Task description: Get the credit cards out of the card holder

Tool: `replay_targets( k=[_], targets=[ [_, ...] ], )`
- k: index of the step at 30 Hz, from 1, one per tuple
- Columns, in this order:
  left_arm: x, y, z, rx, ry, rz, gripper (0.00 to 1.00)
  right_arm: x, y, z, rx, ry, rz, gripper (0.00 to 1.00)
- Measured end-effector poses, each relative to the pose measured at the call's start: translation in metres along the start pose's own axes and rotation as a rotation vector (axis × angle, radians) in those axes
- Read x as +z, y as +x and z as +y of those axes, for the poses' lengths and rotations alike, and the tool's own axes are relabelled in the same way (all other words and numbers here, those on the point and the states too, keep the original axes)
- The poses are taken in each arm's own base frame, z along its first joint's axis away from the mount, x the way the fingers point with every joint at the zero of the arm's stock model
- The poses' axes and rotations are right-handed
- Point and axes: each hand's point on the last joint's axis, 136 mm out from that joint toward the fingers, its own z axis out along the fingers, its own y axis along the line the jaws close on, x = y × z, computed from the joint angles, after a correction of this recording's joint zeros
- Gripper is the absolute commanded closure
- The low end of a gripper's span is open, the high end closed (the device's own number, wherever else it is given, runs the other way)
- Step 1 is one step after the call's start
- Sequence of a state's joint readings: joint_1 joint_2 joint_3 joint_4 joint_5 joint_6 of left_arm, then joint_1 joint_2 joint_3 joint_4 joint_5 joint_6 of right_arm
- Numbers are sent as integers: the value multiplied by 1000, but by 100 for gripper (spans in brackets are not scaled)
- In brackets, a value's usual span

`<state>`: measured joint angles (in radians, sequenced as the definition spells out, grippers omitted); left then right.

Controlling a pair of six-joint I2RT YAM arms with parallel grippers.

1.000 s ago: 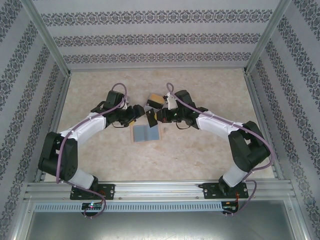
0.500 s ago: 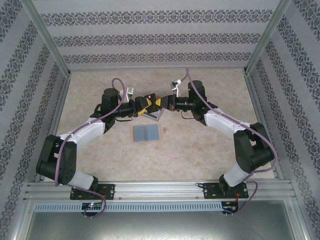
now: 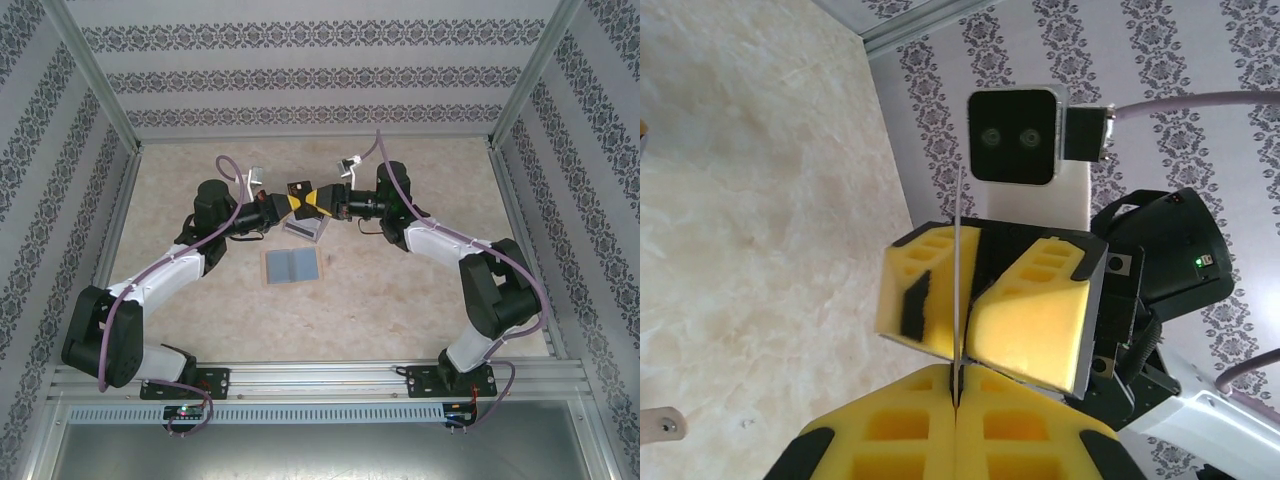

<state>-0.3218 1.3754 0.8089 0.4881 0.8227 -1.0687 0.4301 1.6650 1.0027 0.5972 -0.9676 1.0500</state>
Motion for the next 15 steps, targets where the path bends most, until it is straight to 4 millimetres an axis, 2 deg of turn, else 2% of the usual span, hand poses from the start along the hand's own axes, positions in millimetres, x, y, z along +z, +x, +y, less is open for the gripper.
replay_targets(
  k=[3, 4, 6, 7, 9, 11, 15],
  targets=[
    [0, -2, 1, -6, -7, -13, 100, 2, -1, 5, 0, -19, -3, 79],
    [0, -3, 1, -7, -8, -15, 100, 2, -1, 6, 0, -22, -4, 86],
    [0, -4, 3, -8, -17, -25, 92, 2, -2, 5, 4, -26, -6, 97],
    [0, -4, 6, -13, -29, -29, 84, 2, -2, 5, 7, -27, -7, 100],
    [-1, -4, 12, -10, -58, -33, 66, 3, -2, 2, 5, -23, -5, 100],
    [-2, -1, 27, -30, -125, -31, 47, 3, -2, -4, -3, -8, -7, 100],
    [-10, 1, 60, -47, -324, -36, 24, 2, -9, -29, -32, 69, -19, 100]
  ],
)
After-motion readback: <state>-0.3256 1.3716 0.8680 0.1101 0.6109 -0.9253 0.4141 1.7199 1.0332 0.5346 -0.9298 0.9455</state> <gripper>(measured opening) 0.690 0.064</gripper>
